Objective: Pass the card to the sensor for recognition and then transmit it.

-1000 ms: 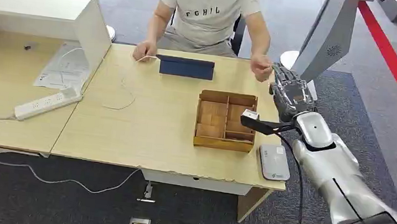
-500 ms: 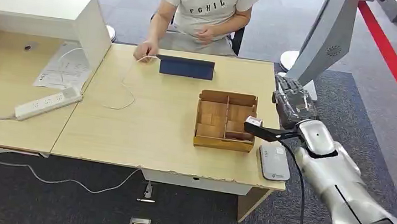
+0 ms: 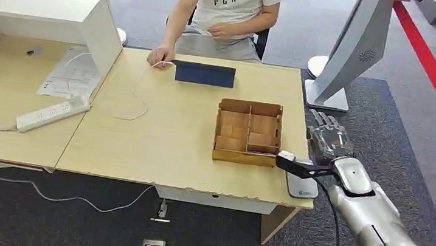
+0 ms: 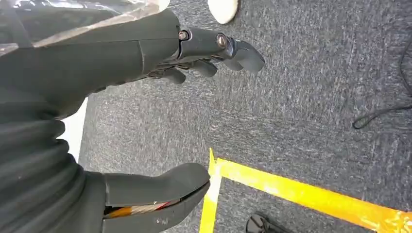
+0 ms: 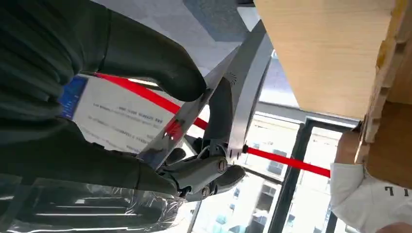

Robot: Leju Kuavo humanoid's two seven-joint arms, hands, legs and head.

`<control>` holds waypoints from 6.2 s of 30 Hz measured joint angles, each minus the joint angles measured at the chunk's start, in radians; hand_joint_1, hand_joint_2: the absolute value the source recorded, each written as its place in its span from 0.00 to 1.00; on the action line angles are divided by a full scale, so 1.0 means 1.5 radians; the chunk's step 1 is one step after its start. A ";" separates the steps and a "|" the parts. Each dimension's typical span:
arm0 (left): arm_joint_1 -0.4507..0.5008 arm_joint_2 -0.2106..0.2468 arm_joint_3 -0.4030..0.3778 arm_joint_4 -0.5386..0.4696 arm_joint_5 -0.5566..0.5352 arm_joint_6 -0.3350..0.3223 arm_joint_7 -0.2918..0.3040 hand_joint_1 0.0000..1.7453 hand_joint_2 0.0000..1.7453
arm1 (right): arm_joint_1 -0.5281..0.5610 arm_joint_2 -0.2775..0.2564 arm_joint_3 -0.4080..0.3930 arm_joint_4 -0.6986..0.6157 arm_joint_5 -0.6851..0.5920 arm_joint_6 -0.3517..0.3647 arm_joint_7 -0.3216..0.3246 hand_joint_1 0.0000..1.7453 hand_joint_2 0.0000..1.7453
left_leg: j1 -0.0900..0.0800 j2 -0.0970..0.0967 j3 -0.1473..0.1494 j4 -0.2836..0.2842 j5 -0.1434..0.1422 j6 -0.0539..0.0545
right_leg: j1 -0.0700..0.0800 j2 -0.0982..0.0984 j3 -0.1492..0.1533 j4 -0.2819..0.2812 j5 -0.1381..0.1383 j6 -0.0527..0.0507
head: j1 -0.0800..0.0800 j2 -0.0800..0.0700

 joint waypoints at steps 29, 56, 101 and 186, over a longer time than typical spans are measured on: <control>0.000 -0.006 0.000 0.001 0.001 0.000 0.009 0.00 1.00 | 0.090 0.010 -0.011 -0.041 0.024 0.000 -0.009 1.00 1.00 | 0.000 0.000 0.000 0.000 0.000 0.000 | 0.000 0.000 0.000 0.000 0.000 0.000 | 0.000 0.000; -0.001 -0.008 0.001 0.001 0.000 0.000 0.002 0.00 1.00 | 0.112 0.008 -0.027 -0.058 0.023 0.012 -0.002 1.00 1.00 | 0.000 0.000 0.000 0.000 0.000 0.000 | 0.000 0.000 0.000 0.000 0.000 0.000 | 0.000 0.000; -0.001 -0.016 0.005 0.002 -0.036 -0.008 -0.019 0.00 1.00 | -0.120 0.139 -0.027 -0.102 0.059 0.092 -0.066 1.00 1.00 | 0.000 0.000 -0.001 0.000 0.001 0.000 | 0.000 0.000 -0.001 0.001 0.000 0.000 | 0.000 0.000; 0.000 -0.011 0.011 0.005 -0.045 -0.002 -0.026 0.00 1.00 | 0.207 -0.243 -0.217 -0.641 -0.385 0.245 0.090 0.00 0.00 | 0.000 0.000 -0.001 0.000 0.000 0.000 | 0.000 0.001 -0.001 0.000 0.000 0.000 | 0.000 0.000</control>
